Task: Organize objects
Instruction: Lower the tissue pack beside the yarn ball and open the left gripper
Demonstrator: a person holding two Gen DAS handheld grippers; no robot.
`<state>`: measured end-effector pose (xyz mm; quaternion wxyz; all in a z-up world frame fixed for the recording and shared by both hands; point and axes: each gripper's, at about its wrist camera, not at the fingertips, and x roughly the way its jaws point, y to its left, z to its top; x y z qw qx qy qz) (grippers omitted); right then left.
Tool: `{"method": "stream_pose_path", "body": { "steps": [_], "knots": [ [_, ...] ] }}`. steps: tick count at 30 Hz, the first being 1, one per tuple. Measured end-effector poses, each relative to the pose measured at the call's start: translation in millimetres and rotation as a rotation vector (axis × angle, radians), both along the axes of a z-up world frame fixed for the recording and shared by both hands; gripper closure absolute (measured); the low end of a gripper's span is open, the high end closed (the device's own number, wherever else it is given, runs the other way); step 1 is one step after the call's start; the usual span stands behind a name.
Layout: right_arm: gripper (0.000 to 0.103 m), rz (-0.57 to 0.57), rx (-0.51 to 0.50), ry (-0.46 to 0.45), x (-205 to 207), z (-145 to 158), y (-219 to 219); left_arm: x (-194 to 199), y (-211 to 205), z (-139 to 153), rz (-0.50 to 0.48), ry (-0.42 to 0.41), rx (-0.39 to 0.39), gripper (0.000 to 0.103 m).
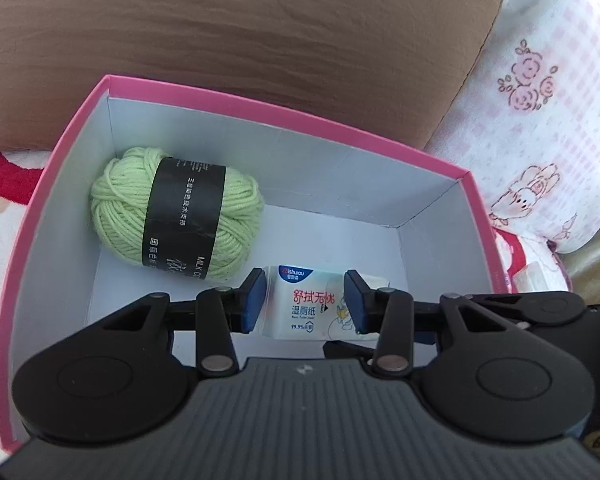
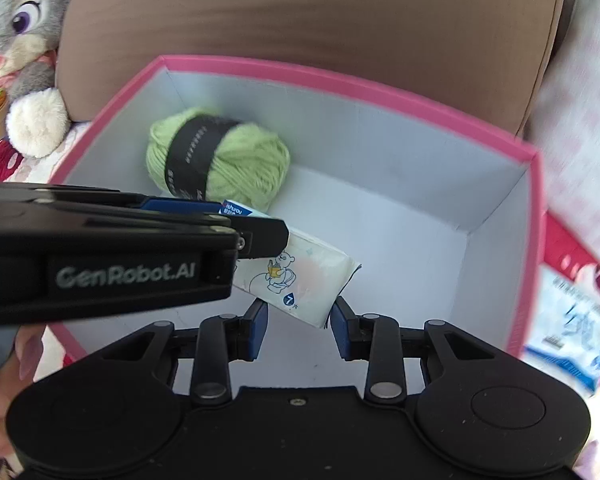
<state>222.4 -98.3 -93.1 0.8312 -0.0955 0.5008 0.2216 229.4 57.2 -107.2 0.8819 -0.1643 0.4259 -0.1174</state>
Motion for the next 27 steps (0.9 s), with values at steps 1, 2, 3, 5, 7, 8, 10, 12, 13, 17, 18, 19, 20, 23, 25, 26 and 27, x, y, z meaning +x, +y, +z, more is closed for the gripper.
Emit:
{"method": "stream_pose_path", "body": {
  "steps": [1, 2, 3, 5, 7, 8, 10, 12, 13, 17, 18, 19, 20, 23, 25, 26, 27],
  "knots": [
    [0.064, -0.008, 0.005, 0.007, 1, -2, 0, 1, 0, -1, 0.0, 0.0, 0.003, 0.062],
    [0.064, -0.01, 0.006, 0.014, 2, -4, 0, 1, 0, -2, 0.001, -0.002, 0.002, 0.062],
    [0.064, -0.01, 0.007, 0.017, 3, -6, 1, 1, 0, -4, 0.003, -0.002, 0.002, 0.062],
    [0.064, -0.009, 0.009, 0.023, 4, -8, 1, 2, 2, -7, 0.009, 0.002, 0.0, 0.062],
    [0.064, -0.007, 0.016, 0.034, 5, -10, 0, 3, 3, -9, 0.013, 0.013, -0.006, 0.062],
    [0.064, -0.006, 0.016, 0.04, 5, -10, 0, 4, 3, -9, 0.01, 0.015, -0.004, 0.062],
    [0.064, -0.006, 0.012, 0.046, 4, -13, -1, 4, 1, -10, 0.005, 0.018, 0.001, 0.062],
    [0.064, -0.02, 0.013, 0.063, 6, -15, -3, 5, -2, -13, 0.004, 0.02, 0.005, 0.062],
    [0.065, -0.03, 0.02, 0.078, 7, -16, -5, 5, -3, -15, 0.006, 0.024, 0.013, 0.062],
    [0.067, -0.054, 0.045, 0.122, 12, -18, -8, 7, -6, -22, 0.023, 0.067, 0.003, 0.063],
    [0.067, -0.049, 0.043, 0.132, 13, -19, -8, 7, -7, -22, 0.025, 0.063, 0.008, 0.063],
    [0.068, -0.053, 0.044, 0.138, 14, -20, -9, 7, -6, -22, 0.03, 0.06, 0.006, 0.064],
    [0.068, -0.06, 0.047, 0.145, 15, -20, -9, 8, -5, -22, 0.033, 0.061, -0.003, 0.064],
    [0.072, -0.07, 0.055, 0.155, 17, -20, -11, 10, -1, -22, 0.041, 0.068, -0.019, 0.064],
    [0.079, -0.071, 0.045, 0.163, 19, -21, -9, 10, 0, -20, 0.039, 0.076, -0.03, 0.064],
    [0.079, -0.072, 0.043, 0.169, 17, -21, -7, 10, 1, -19, 0.042, 0.077, -0.024, 0.064],
    [0.079, -0.071, 0.041, 0.174, 19, -21, -6, 10, 1, -17, 0.046, 0.072, -0.01, 0.064]
  ]
}}
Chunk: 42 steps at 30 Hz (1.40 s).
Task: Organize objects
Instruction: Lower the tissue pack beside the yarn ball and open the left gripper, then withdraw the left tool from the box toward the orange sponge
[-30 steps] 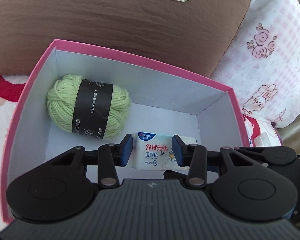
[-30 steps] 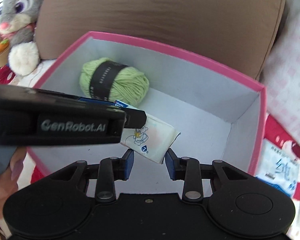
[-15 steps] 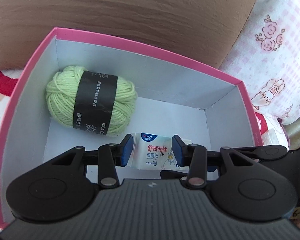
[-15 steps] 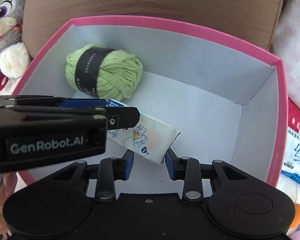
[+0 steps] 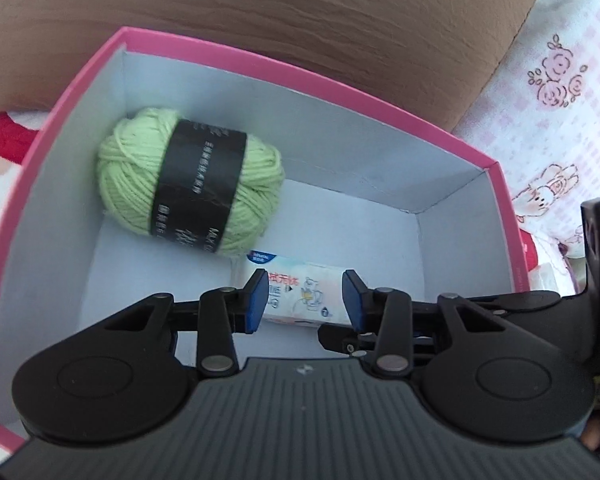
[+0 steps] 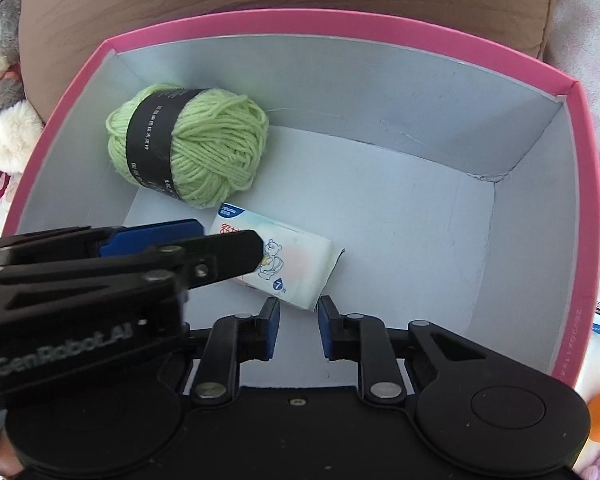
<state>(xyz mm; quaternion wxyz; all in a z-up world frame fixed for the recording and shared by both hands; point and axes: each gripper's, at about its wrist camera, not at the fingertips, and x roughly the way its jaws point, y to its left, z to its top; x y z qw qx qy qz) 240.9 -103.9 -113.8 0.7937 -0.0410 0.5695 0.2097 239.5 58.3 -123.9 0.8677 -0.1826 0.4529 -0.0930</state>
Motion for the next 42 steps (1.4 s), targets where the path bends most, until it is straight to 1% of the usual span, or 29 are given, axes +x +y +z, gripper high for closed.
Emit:
{"method": "stream_pose_path", "body": {
  "steps": [3, 7, 12, 15, 17, 20, 26, 27, 29, 31, 32, 35, 39, 41, 42],
  "knots": [
    [0.079, -0.002, -0.004, 0.009, 3, 1, 0, -4, 5, 4, 0.009, -0.007, 0.022, 0.064],
    [0.079, -0.032, 0.005, 0.02, 6, 2, -2, -5, 12, 10, 0.018, -0.003, 0.004, 0.064],
    [0.079, -0.068, 0.047, 0.054, 11, 0, -8, -5, 18, 12, 0.024, -0.002, 0.004, 0.064],
    [0.079, -0.065, 0.063, 0.053, 9, 3, -11, -4, 19, 11, 0.023, 0.007, 0.01, 0.064],
    [0.077, -0.055, 0.077, 0.041, 5, 7, -15, -4, 19, 10, 0.02, 0.012, 0.013, 0.064],
    [0.076, -0.024, 0.069, -0.01, -6, 18, -21, -5, 19, 10, 0.016, 0.015, 0.023, 0.064],
    [0.076, 0.037, 0.046, -0.138, -40, 46, -36, -9, 16, 17, 0.004, 0.025, 0.083, 0.064],
    [0.076, 0.045, 0.046, -0.158, -31, 52, -38, -13, 16, 18, 0.0, 0.032, 0.095, 0.064],
    [0.076, 0.058, 0.05, -0.192, -31, 63, -37, -18, 15, 23, -0.008, 0.033, 0.124, 0.064],
    [0.076, 0.066, 0.06, -0.215, -33, 67, -44, -22, 12, 28, -0.015, 0.029, 0.145, 0.064],
    [0.076, 0.068, 0.064, -0.224, -39, 67, -38, -24, 11, 32, -0.018, 0.03, 0.147, 0.064],
    [0.076, 0.074, 0.079, -0.242, -52, 81, -44, -30, 10, 41, -0.017, 0.045, 0.141, 0.063],
    [0.076, 0.079, 0.092, -0.272, -59, 90, -42, -46, 8, 62, -0.029, 0.024, 0.171, 0.062],
    [0.076, 0.081, 0.099, -0.29, -66, 98, -43, -55, 6, 73, -0.035, 0.014, 0.183, 0.059],
    [0.076, 0.082, 0.101, -0.301, -70, 103, -44, -58, 4, 79, -0.035, 0.013, 0.191, 0.055]
  ]
}}
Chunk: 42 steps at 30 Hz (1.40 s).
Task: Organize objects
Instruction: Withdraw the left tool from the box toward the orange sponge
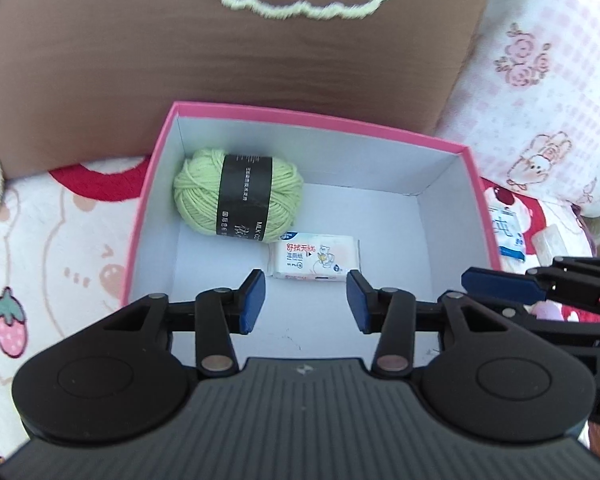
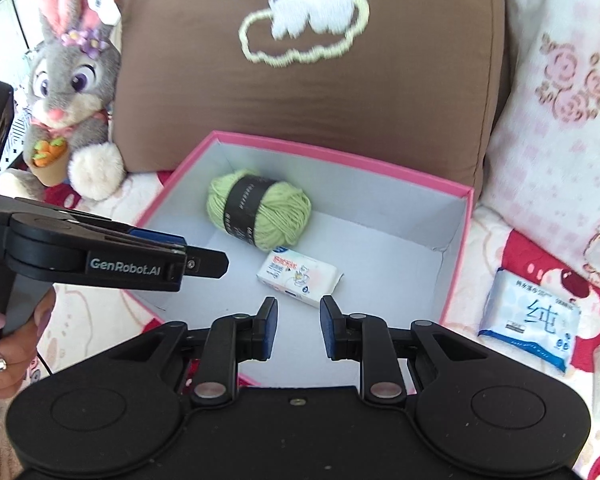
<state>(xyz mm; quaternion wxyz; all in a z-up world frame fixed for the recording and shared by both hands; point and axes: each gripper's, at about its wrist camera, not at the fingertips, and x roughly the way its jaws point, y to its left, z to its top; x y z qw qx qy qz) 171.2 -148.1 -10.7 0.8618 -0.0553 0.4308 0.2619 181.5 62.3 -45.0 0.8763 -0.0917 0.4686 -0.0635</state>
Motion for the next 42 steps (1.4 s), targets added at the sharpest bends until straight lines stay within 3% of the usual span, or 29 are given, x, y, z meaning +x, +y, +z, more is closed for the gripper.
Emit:
{"method": "stream_pose_path", "body": {
  "steps": [3, 7, 26, 35, 42],
  "knots": [
    [0.074, 0.003, 0.002, -0.034, -12, 15, -3, -10, -1, 18, -0.008, -0.004, 0.014, 0.045],
    [0.072, 0.011, 0.006, -0.066, -29, 34, -11, -26, 0, 36, -0.028, -0.004, -0.004, 0.041],
    [0.066, 0.009, 0.03, -0.151, -103, 95, -69, -98, -20, 99, -0.11, -0.118, 0.018, 0.036],
    [0.064, -0.023, -0.016, -0.137, -134, 105, -105, -124, -48, 116, -0.186, -0.144, 0.037, 0.035],
    [0.061, -0.04, -0.028, -0.135, -156, 98, -129, -135, -80, 109, -0.262, -0.12, 0.01, 0.035]
  ]
}}
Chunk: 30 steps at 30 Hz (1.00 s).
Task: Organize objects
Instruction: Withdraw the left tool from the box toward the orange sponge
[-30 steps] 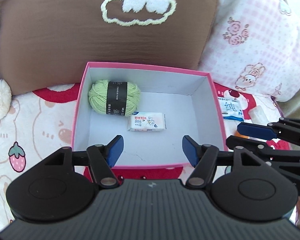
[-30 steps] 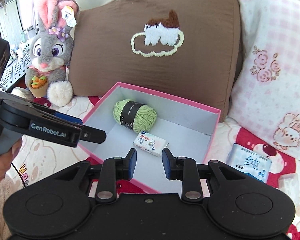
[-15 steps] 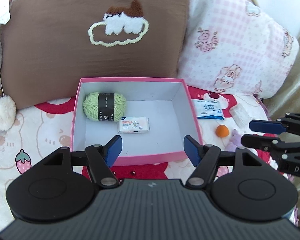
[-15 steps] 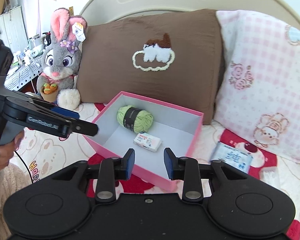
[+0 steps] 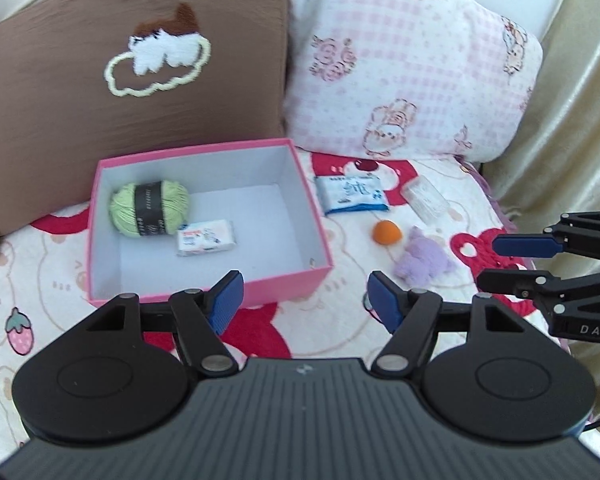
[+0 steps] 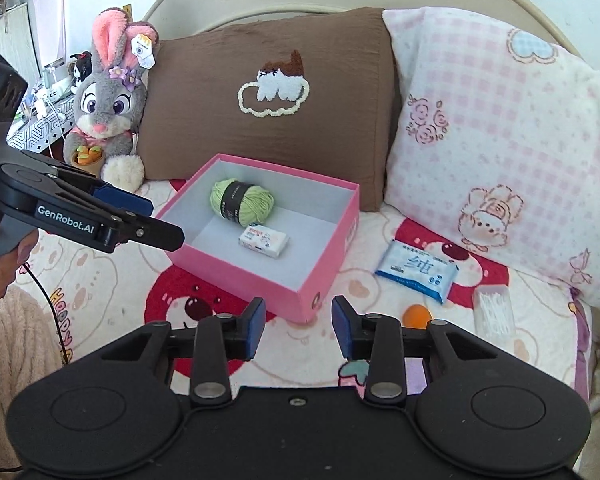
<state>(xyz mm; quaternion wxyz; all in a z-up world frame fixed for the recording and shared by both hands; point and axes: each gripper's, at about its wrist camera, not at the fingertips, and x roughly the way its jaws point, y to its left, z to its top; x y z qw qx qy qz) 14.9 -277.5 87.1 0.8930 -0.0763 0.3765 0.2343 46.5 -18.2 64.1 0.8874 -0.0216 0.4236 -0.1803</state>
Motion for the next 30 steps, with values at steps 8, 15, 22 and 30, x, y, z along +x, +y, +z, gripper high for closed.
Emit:
{"method": "stream_pose_path", "body": {
  "steps": [8, 15, 22, 30],
  "knots": [
    [0.06, -0.046, 0.025, 0.012, -7, -17, -27, -7, -43, -12, -0.085, 0.004, 0.033, 0.035],
    [0.06, -0.079, -0.004, -0.014, -8, -35, -41, 1, -83, -36, -0.125, 0.042, 0.041, 0.035],
    [0.06, -0.099, -0.029, -0.01, -1, -60, -51, 11, -112, -55, -0.14, 0.035, 0.031, 0.036],
    [0.06, -0.141, -0.014, -0.027, 24, -95, -69, 36, -147, -66, -0.165, -0.008, 0.005, 0.037]
  ]
}}
